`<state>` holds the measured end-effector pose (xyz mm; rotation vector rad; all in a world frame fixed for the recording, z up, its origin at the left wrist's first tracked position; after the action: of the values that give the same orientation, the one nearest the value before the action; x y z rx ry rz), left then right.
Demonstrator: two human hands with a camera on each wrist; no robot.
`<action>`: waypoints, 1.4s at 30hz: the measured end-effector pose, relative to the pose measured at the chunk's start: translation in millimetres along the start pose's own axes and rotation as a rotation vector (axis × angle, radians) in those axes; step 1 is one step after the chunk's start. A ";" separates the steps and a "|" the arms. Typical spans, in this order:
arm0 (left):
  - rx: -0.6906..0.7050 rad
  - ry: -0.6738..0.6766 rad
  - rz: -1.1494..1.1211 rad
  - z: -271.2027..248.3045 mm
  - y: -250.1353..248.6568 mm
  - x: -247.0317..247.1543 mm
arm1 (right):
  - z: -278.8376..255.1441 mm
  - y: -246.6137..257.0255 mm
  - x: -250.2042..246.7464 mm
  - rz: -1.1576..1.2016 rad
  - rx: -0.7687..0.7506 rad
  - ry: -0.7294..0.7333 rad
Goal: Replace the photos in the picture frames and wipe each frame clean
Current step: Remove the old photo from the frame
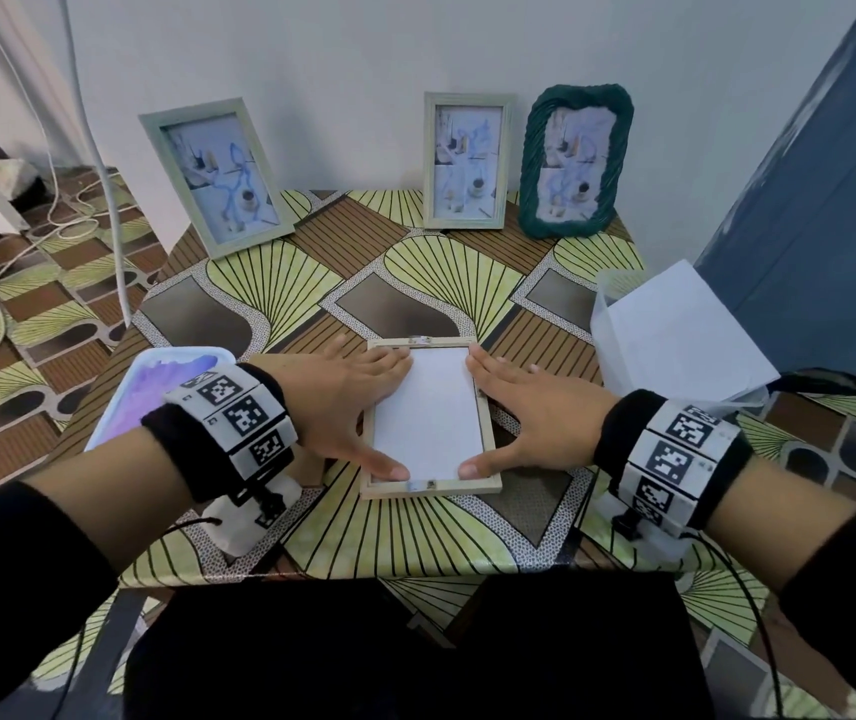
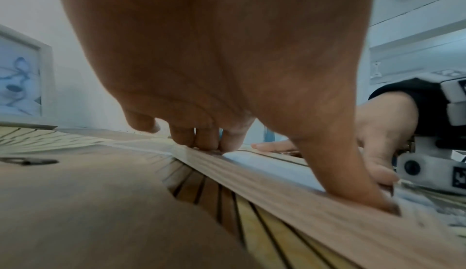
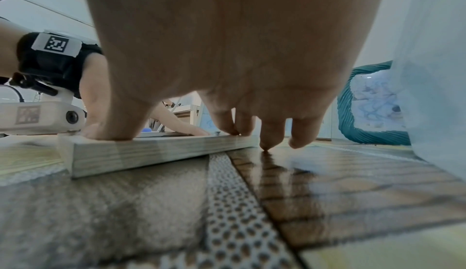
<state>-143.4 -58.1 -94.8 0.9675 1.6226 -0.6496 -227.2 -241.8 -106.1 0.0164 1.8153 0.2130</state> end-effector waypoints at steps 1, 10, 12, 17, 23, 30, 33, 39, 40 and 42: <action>0.002 -0.005 -0.001 1.0 0.7 1.2 | 0.0 0.1 0.4 0.000 0.002 0.003; -0.052 -0.104 -0.176 1.6 0.4 0.5 | 1.6 -1.2 1.0 0.005 -0.005 -0.011; -0.080 -0.121 -0.185 0.9 0.8 -1.1 | 1.9 -1.6 1.3 0.010 -0.010 -0.018; -0.054 -0.211 -0.144 -1.8 0.2 -5.5 | 2.6 -1.8 0.6 0.012 -0.012 -0.033; 0.006 -0.264 -0.141 -0.7 -2.6 -9.4 | 2.1 -0.9 -0.4 0.009 -0.015 -0.044; 0.020 -0.258 -0.034 11.9 -16.6 -10.8 | 2.7 -0.9 0.8 -0.004 -0.008 -0.056; -0.003 -0.107 0.029 14.3 -23.1 6.5 | 3.1 0.2 1.0 -0.014 -0.010 -0.066; -0.005 -0.102 -0.001 20.5 -24.8 9.0 | 3.4 1.9 -4.7 -0.042 -0.028 -0.111; 0.004 -0.108 -0.017 21.6 -25.0 8.7 | 4.6 4.2 -7.1 -0.047 -0.047 -0.139; 0.018 -0.132 -0.065 22.2 -24.4 8.7 | 7.8 10.5 -11.5 -0.063 -0.096 -0.189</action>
<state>-153.5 -86.6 -110.7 0.8690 1.5388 -0.7582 -217.8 -231.8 -95.3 -0.0856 1.6132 0.2455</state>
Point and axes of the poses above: each hand's wrist, its own z-axis towards the middle knuckle, its own x-axis out of the palm, y = z × x, the point moved 5 cm from there along z, towards the middle knuckle, and after that the axes turned 14 degrees about -y, right-handed, at the moved point
